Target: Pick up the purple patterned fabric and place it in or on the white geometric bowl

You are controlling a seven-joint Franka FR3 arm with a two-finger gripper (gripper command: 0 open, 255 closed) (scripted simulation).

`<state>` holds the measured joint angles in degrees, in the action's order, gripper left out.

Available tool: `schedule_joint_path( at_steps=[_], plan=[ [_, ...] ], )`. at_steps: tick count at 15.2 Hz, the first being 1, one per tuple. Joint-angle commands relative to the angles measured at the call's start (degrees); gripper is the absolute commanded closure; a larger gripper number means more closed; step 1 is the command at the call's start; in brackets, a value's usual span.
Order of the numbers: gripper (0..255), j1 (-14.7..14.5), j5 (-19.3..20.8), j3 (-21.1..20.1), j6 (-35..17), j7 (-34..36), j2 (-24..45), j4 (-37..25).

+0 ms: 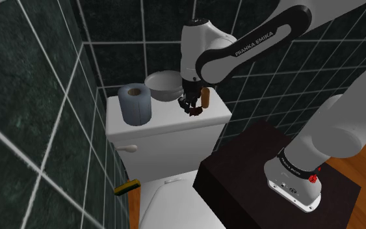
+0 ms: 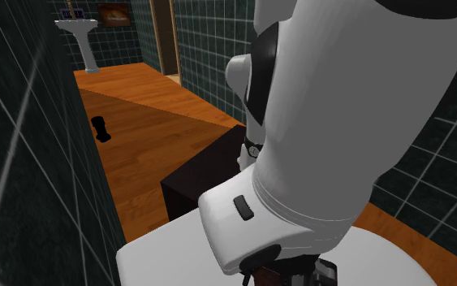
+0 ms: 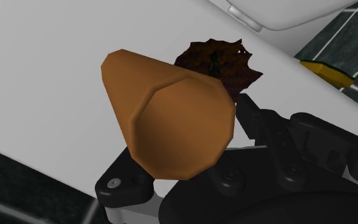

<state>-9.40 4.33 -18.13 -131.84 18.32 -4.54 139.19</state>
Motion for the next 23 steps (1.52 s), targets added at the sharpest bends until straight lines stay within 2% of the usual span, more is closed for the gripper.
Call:
schedule_joint_path(
  at_steps=[1, 23],
  plan=[
    [255, 0.04, -0.37, 0.12, 1.34, -0.27, -0.71, -0.19],
    [255, -0.36, -3.60, 1.24, 18.95, -3.82, -9.46, -9.54]
  ],
)
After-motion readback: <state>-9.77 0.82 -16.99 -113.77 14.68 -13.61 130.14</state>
